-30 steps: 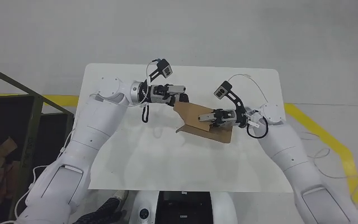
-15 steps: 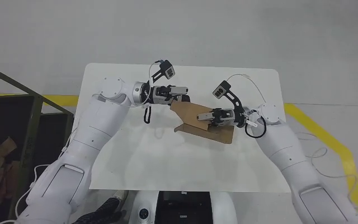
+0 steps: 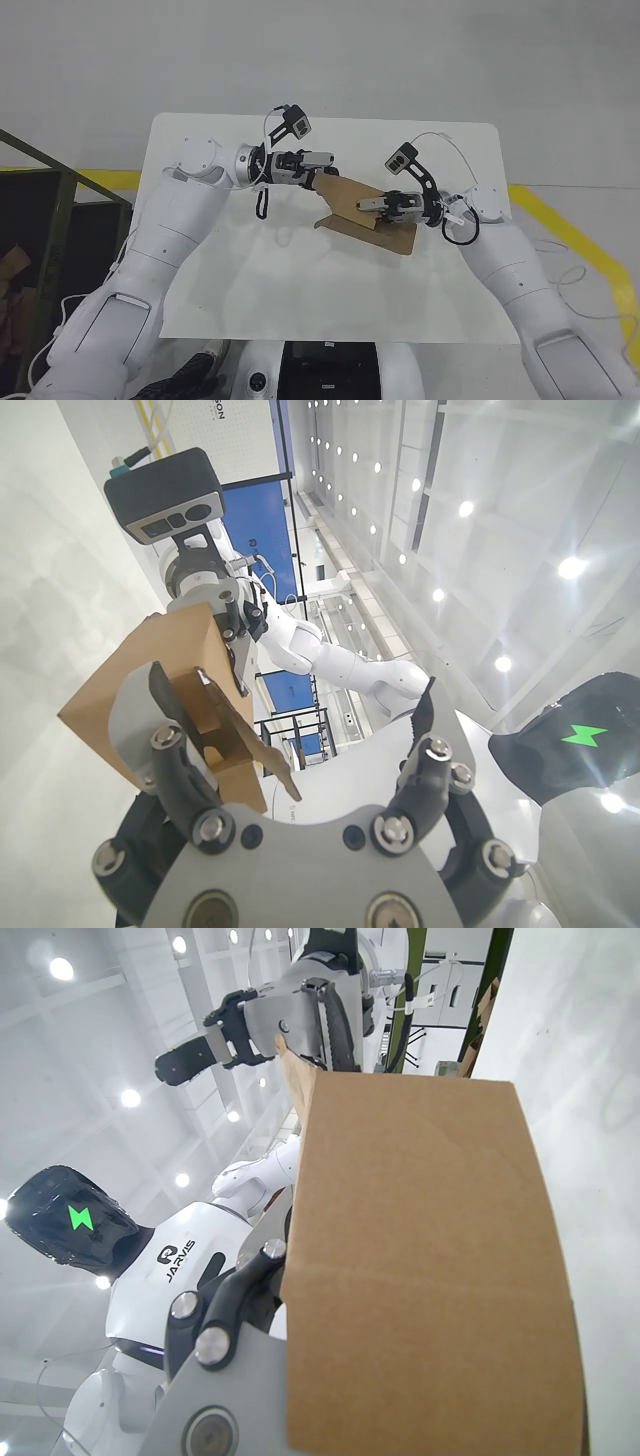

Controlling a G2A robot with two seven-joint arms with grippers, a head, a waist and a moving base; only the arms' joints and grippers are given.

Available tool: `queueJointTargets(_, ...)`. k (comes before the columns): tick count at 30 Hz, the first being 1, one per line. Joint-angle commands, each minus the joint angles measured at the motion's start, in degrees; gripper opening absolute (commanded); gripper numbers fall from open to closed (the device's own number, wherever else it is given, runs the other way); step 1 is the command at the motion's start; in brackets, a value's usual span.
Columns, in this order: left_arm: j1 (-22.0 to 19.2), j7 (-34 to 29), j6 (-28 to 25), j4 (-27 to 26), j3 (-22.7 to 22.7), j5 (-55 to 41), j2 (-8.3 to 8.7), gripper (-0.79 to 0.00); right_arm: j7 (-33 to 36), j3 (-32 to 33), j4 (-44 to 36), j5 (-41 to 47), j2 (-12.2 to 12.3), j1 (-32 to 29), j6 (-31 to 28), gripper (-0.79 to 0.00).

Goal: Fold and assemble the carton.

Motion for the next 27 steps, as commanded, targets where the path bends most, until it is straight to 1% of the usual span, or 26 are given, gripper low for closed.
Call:
queueJointTargets(1,0.48,-0.08,0.17,-0.47,-0.45,0.13,0.18,0.000,0.17,0.46,-0.11,-0.09,0.08,-0.09,0.18,-0.785)
queueJointTargets(9,2.17,-0.09,0.98,-2.23,-1.94,0.59,0.78,0.000,-0.36,2.30,-0.03,-0.56,0.34,-0.55,-0.35,-0.785)
queueJointTargets(17,4.64,-0.40,2.18,-5.21,-3.83,1.18,1.61,0.000,-2.33,4.89,2.95,-1.14,0.76,-0.39,-2.16,-0.785)
queueJointTargets(22,5.65,-0.31,2.87,-6.69,-4.24,1.45,1.89,0.000,-4.91,6.21,4.28,-2.03,0.93,-0.22,-3.36,-0.785)
queueJointTargets(27,5.81,-0.10,3.16,-7.41,-3.90,1.39,1.90,0.000,-7.08,7.01,4.14,-2.66,1.01,-0.55,-3.77,-0.785)
